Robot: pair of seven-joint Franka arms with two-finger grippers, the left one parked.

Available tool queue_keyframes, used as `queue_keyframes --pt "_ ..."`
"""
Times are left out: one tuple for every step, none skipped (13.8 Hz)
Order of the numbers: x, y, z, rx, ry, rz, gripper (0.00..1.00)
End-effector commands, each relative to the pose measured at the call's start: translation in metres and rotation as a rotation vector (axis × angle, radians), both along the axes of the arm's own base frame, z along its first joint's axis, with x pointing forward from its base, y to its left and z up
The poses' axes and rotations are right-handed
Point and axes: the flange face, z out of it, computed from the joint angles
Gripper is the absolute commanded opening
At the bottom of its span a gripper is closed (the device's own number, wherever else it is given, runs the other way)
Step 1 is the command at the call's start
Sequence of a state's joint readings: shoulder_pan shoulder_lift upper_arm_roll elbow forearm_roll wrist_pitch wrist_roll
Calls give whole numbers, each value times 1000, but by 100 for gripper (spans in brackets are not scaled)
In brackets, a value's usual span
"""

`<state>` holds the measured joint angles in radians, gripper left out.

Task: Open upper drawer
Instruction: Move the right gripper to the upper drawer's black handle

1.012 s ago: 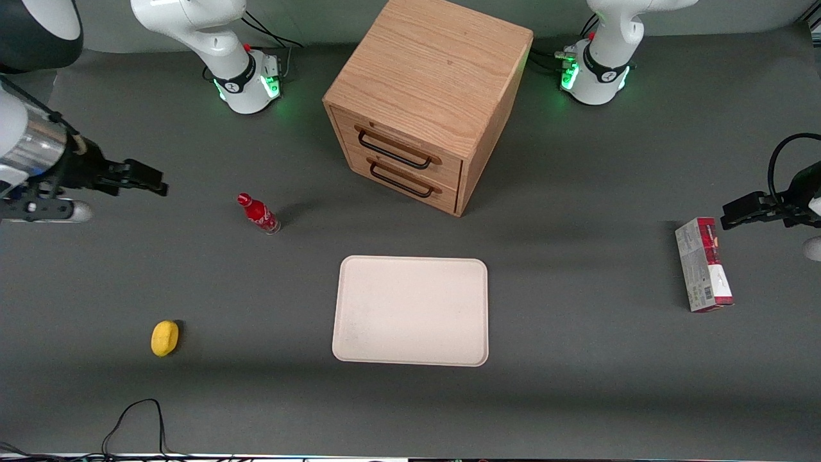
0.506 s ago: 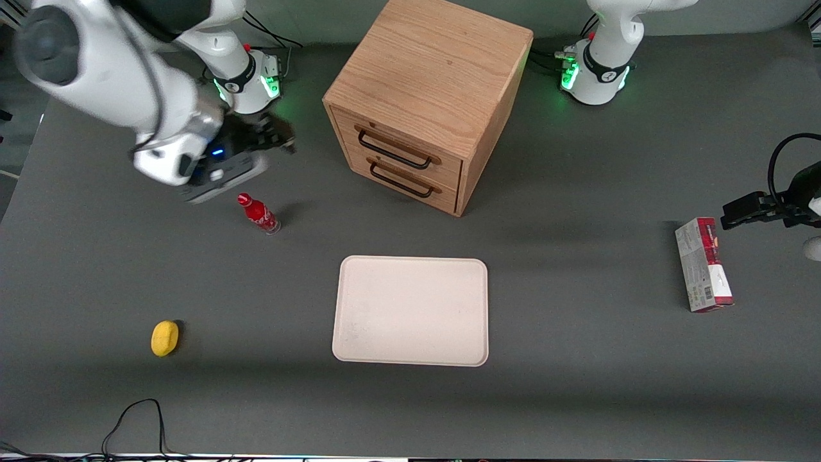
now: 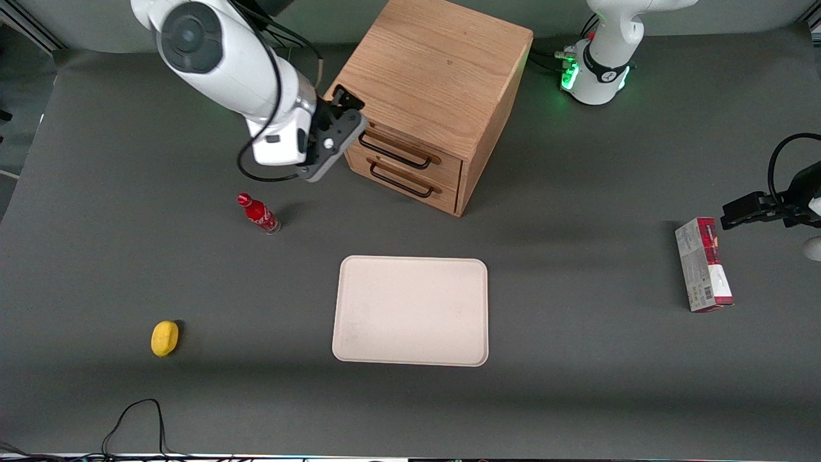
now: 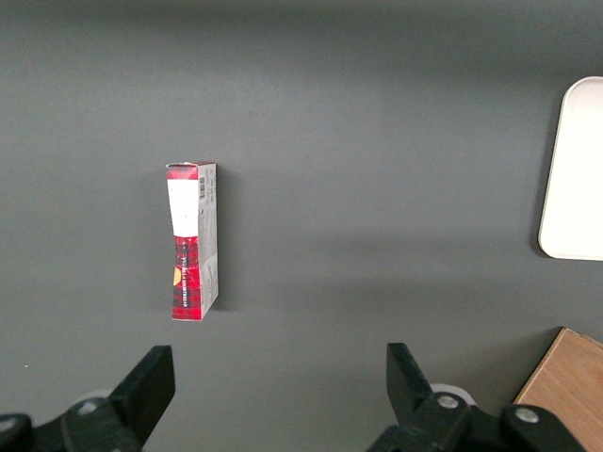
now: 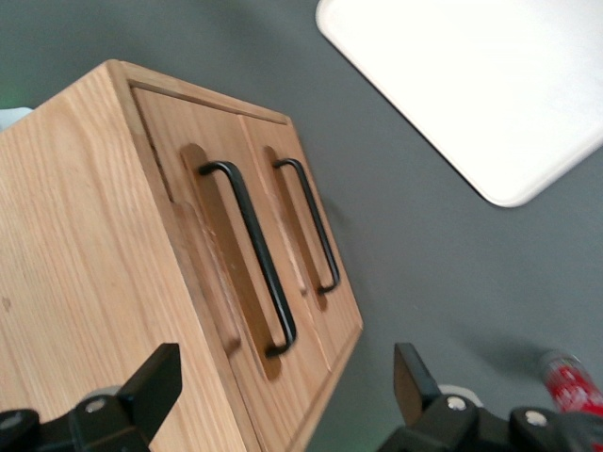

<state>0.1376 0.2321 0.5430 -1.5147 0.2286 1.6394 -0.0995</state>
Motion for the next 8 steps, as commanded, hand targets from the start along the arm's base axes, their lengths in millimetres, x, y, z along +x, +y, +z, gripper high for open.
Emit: queue_keyframes --pt "-3 27 -26 50 32 64 100" --pt "-6 31 -36 49 32 74 100" --pt "-7 31 -49 45 35 82 100" --pt "-10 31 -62 46 33 111 100" --pt "-12 30 -75 39 34 129 100" --pt "-14 30 -84 30 23 132 100" --pt "-16 30 -94 17 13 135 100" --pt "-19 31 -102 9 1 137 100"
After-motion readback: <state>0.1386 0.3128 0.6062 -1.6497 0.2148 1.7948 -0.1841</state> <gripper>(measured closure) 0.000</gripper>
